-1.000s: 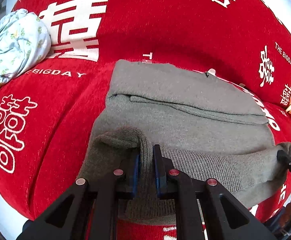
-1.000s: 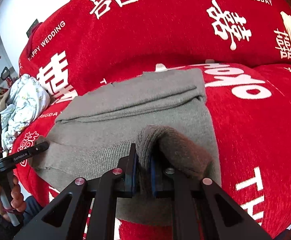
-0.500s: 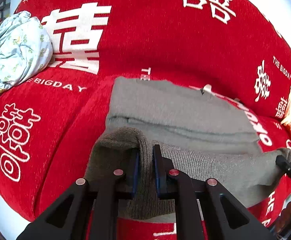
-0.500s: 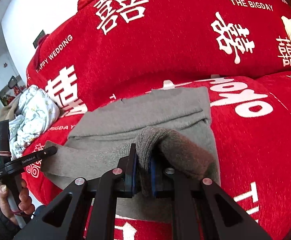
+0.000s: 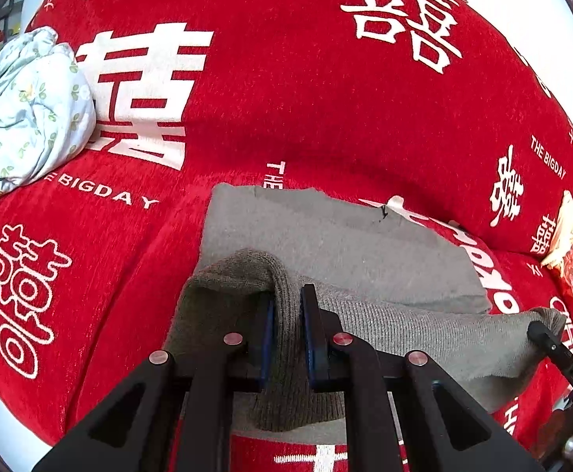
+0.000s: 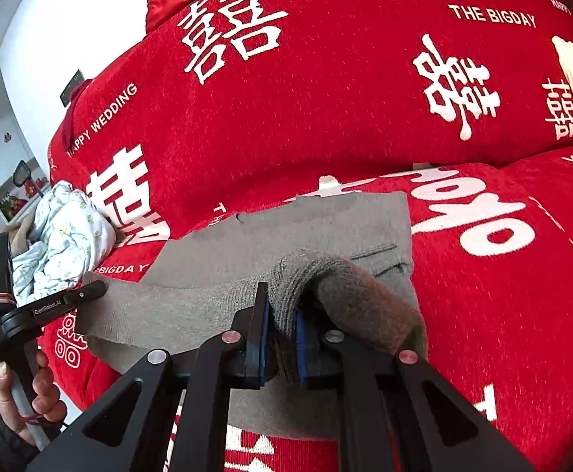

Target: Fold small clothes

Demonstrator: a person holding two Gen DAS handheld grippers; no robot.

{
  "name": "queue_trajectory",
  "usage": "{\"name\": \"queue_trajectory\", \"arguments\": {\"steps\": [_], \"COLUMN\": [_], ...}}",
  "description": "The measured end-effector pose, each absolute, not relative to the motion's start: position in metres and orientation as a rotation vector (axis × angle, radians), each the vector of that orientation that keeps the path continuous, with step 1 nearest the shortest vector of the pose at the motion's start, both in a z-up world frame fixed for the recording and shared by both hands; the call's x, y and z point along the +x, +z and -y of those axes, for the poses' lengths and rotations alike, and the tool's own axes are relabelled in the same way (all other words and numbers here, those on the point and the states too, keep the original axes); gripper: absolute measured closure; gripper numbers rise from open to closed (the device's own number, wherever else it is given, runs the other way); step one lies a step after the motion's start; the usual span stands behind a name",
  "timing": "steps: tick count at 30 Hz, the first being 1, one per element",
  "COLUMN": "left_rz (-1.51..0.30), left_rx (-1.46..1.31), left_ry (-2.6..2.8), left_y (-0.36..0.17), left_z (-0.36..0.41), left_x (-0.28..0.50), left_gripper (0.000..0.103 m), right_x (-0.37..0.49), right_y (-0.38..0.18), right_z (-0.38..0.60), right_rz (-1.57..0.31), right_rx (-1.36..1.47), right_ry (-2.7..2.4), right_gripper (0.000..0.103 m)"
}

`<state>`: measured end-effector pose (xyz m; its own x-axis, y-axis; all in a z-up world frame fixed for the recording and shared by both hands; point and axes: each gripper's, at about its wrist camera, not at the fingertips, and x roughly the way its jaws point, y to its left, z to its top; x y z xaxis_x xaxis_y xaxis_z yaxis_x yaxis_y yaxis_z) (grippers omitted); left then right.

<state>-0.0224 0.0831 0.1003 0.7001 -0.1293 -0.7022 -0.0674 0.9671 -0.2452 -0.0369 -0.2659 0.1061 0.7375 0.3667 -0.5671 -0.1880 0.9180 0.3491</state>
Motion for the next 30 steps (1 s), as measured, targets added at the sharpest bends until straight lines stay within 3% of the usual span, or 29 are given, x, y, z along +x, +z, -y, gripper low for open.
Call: {"name": "queue_trajectory", "arguments": {"steps": [30], "left_rz": [-0.802], "left_rx": [-0.239], "left_ry": [-0.013], "left_y": [0.105], "left_z": [-0.080], "left_x": [0.007], "left_gripper": [0.088], "right_x": [0.001], "right_y": [0.104], "right_z": [0.262], "right_rz": [-0.691], "right_rx": [0.287], "right_ry": [0.310], "right_gripper": [0.091]}}
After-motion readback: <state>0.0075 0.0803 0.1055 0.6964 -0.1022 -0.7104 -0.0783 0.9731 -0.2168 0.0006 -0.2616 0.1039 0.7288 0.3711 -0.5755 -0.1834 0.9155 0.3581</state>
